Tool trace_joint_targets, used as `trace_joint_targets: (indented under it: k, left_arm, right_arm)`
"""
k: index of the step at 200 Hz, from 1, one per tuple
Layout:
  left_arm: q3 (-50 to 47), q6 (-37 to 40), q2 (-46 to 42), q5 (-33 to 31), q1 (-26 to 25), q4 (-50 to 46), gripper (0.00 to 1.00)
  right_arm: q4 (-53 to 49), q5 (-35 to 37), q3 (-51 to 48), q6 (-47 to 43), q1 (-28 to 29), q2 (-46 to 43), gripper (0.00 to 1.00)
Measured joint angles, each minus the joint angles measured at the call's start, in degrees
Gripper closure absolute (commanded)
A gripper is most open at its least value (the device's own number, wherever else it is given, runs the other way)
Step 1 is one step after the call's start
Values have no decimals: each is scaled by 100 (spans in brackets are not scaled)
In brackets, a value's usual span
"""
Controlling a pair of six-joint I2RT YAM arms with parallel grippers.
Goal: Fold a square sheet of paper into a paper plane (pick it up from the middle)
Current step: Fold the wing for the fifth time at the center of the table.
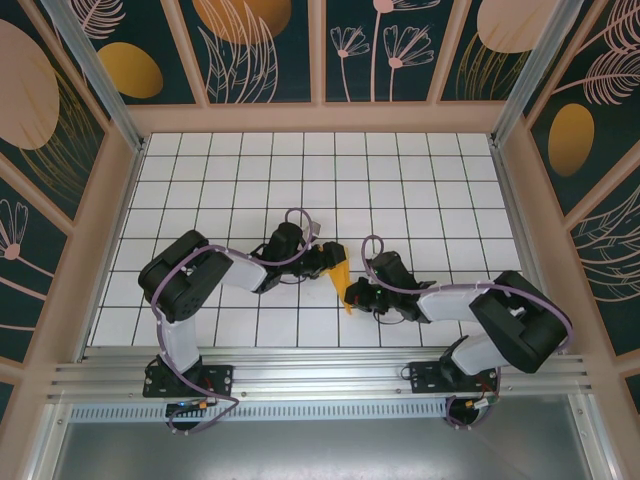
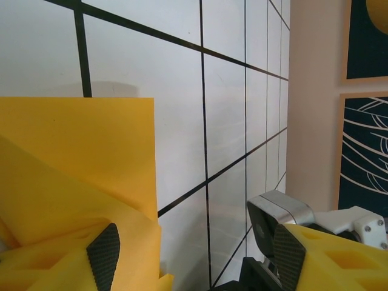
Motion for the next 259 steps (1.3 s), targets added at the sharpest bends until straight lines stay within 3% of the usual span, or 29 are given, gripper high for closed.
trace_joint_targets:
  k: [74, 124, 160, 259]
  left_arm:
    - [188, 323, -413, 42, -7, -426, 25]
    - [184, 446, -588, 289, -125, -455, 33]
    - [-90, 450, -645, 267, -238, -407, 32]
    - [44, 476, -232, 407, -238, -334, 33]
  right_arm:
    - [400, -468, 0, -2, -227, 315, 100]
    - [411, -557, 0, -20, -291, 337, 100]
    - [413, -597, 0, -17, -317, 350, 100]
    - [417, -616, 0, -17, -328, 356, 100]
